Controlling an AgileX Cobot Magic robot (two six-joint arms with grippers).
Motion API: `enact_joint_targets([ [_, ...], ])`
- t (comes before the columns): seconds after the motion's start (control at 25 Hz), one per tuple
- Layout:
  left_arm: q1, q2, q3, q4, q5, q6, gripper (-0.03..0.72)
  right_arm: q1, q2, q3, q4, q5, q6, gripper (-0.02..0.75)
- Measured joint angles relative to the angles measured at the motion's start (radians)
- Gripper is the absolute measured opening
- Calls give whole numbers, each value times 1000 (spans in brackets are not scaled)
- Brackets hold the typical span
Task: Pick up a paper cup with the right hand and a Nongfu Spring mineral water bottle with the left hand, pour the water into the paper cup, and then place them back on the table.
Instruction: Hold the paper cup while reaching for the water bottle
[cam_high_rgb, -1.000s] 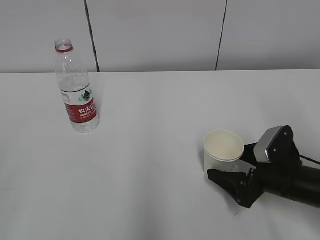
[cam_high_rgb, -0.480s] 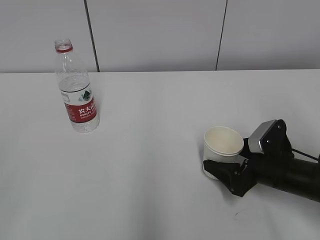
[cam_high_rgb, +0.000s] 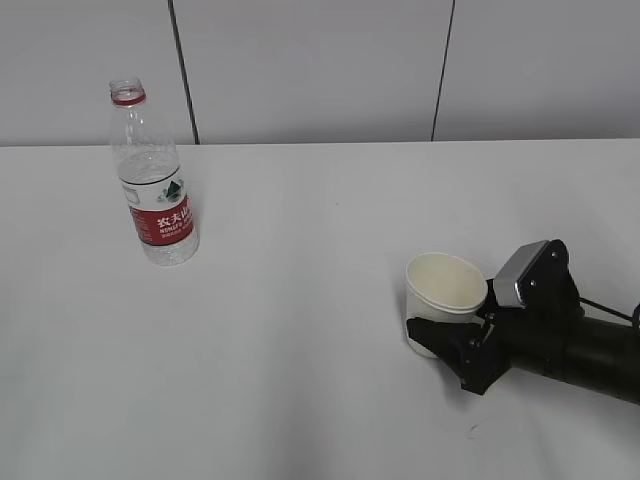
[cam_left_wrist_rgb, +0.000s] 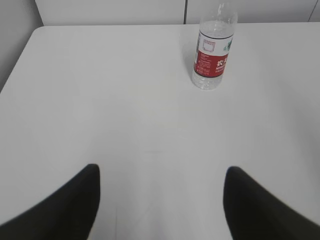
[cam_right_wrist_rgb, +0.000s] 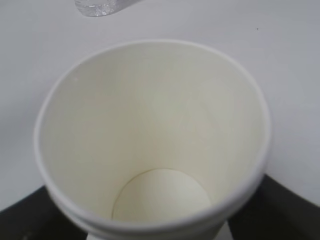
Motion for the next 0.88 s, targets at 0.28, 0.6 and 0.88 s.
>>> enact_joint_targets([
  [0.28, 0, 0, 0, 0, 0, 0, 465, 2, 5, -19, -36, 0, -2, 524],
  [0.6, 0, 0, 0, 0, 0, 0, 465, 2, 5, -49, -58, 2, -2, 524],
  [0.88, 0, 0, 0, 0, 0, 0, 465, 2, -5, -101, -65, 2, 10, 524],
])
